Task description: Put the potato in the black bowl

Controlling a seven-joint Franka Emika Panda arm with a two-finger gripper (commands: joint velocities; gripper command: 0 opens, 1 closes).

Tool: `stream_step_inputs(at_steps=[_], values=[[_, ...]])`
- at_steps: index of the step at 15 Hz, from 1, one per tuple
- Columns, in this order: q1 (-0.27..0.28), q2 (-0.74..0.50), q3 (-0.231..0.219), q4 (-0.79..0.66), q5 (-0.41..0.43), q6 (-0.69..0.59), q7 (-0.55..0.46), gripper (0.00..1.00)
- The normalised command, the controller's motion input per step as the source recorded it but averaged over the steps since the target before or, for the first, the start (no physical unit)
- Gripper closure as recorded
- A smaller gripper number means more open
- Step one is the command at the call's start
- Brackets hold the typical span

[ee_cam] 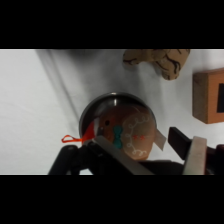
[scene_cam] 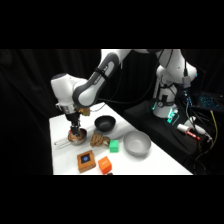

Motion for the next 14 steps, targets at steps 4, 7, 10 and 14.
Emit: stream_step_inputs(at_steps=[4,7,10,14], values=[[-0.024,0.21,-0.015,0.2,0.114,0.13,0.06,0.27],[0.014,0.1,-0.034,0.14,0.086,0.1,0.06,0.51],[0.06,-0.02,-0.062,0.06,0.033,0.08,0.07,0.74],[0.113,-0.21,-0.094,-0.07,-0.03,0.0,0.09,0.96]])
